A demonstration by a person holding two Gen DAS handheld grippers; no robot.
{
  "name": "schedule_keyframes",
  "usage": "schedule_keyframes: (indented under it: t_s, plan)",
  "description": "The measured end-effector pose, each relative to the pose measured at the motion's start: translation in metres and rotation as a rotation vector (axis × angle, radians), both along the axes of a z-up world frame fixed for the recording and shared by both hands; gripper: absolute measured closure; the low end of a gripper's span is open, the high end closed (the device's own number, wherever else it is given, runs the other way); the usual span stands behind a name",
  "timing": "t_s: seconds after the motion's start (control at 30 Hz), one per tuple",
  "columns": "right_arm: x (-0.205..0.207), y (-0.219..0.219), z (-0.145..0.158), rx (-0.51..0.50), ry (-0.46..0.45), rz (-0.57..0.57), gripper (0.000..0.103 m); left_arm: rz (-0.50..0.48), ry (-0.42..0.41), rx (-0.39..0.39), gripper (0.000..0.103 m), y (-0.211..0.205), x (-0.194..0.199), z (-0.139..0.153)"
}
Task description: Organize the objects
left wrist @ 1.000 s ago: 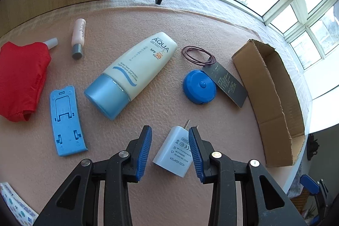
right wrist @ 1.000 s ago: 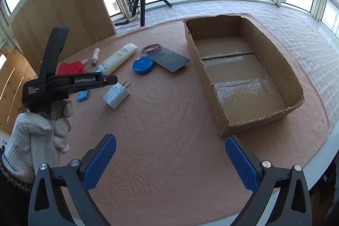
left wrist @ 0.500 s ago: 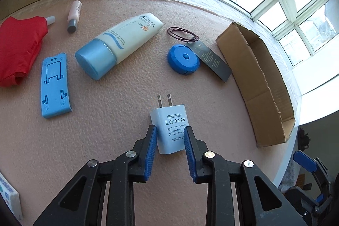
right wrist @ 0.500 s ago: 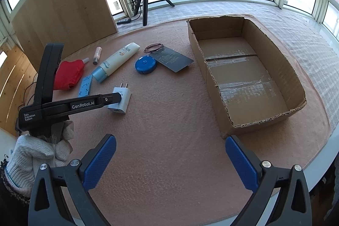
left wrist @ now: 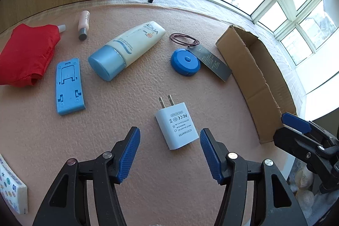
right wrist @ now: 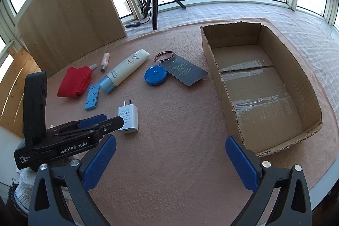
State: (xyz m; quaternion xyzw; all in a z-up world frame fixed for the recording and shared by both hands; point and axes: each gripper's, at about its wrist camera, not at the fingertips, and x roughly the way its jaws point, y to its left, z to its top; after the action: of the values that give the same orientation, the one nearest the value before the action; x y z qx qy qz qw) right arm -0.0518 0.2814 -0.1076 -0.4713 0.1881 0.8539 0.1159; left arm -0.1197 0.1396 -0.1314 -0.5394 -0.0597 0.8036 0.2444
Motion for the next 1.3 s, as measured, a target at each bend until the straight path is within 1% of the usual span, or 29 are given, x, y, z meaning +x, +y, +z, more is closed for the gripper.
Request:
schedule_keyframes:
  t_s: [0.13,0.23,0.33,0.4,0.43,0.5,0.57,0.63,0.7,0.83,1.0,1.03,1.1,1.17,1.3]
  plan:
    - [-0.027,0.007,-0.012,-0.066,-0.021,0.05,0.001,-0.021,-0.006,-0.025,0.04,0.005,0.004,-0.006]
    - [-0.043,0.005,-0.018,-0.075,-0.041,0.091,0.007,-0.02,-0.005,-0.008,0.041,0.005,0.005,-0.008]
    - [-0.057,0.003,-0.026,-0.131,-0.064,0.133,0.015,-0.018,0.001,0.006,0.043,0.005,0.005,-0.008]
    - [-0.065,0.0,-0.033,-0.165,-0.082,0.158,0.025,-0.011,-0.005,0.018,0.049,0.004,0.004,-0.009]
    - [-0.069,-0.002,-0.037,-0.174,-0.093,0.172,0.028,-0.007,-0.011,0.022,0.052,0.004,0.004,-0.01]
    - [-0.076,-0.007,-0.043,-0.186,-0.114,0.198,0.037,-0.001,-0.021,0.028,0.055,0.003,0.003,-0.014]
    - [-0.082,-0.011,-0.05,-0.2,-0.129,0.223,0.043,0.0,-0.032,0.037,0.059,0.003,0.002,-0.017]
    - [-0.088,-0.011,-0.058,-0.224,-0.152,0.231,0.046,-0.001,-0.034,0.044,0.06,0.003,0.002,-0.018]
    - [-0.093,-0.011,-0.066,-0.258,-0.171,0.236,0.054,-0.005,-0.031,0.048,0.062,0.004,0.003,-0.018]
    - [-0.098,-0.014,-0.074,-0.285,-0.186,0.254,0.057,-0.01,-0.035,0.059,0.066,0.006,0.004,-0.019]
    - [-0.105,-0.016,-0.076,-0.306,-0.182,0.267,0.06,-0.003,-0.038,0.067,0.066,0.007,0.003,-0.019]
    - [-0.106,-0.018,-0.076,-0.313,-0.182,0.275,0.062,-0.001,-0.039,0.066,0.066,0.007,0.003,-0.019]
    - [-0.108,-0.021,-0.077,-0.325,-0.181,0.288,0.07,0.0,-0.037,0.065,0.066,0.008,0.002,-0.019]
    - [-0.109,-0.024,-0.076,-0.304,-0.181,0.296,0.07,0.006,-0.037,0.067,0.066,0.008,0.002,-0.019]
    - [-0.108,-0.024,-0.075,-0.306,-0.177,0.29,0.07,0.01,-0.028,0.064,0.066,0.011,0.005,-0.014]
